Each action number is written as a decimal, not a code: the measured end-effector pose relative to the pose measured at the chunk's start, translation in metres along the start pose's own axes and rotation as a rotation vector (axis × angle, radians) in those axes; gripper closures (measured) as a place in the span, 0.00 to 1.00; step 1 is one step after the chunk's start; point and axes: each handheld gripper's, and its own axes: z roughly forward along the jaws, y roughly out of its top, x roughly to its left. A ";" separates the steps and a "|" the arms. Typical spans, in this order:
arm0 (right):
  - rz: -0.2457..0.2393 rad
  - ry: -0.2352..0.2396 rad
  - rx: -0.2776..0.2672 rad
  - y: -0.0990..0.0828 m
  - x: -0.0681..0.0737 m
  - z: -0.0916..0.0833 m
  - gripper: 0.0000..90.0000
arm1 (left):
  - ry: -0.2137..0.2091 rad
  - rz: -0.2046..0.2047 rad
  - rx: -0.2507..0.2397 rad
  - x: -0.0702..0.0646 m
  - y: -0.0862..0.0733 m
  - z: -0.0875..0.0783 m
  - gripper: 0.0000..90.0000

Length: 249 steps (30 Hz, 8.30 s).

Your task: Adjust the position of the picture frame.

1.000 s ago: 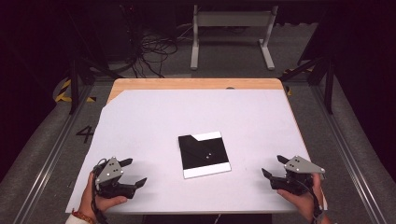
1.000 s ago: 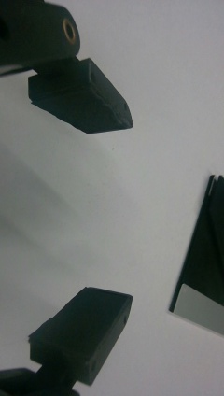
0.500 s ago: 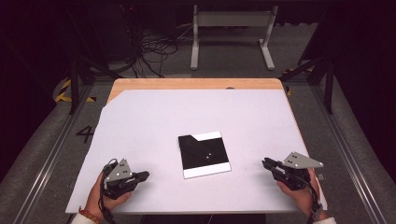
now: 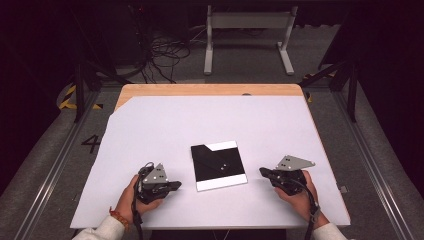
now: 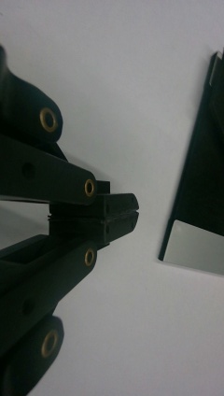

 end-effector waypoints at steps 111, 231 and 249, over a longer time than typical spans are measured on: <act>0.076 0.027 0.092 0.046 -0.033 0.082 1.00 | -0.207 0.155 0.035 -0.028 0.055 0.059 0.99; -0.004 -0.040 0.081 0.035 -0.018 0.069 1.00 | -0.099 -0.006 0.051 0.021 0.020 0.023 1.00; -0.058 0.008 0.084 0.033 -0.004 0.065 1.00 | -0.100 0.019 0.048 0.005 0.018 0.022 1.00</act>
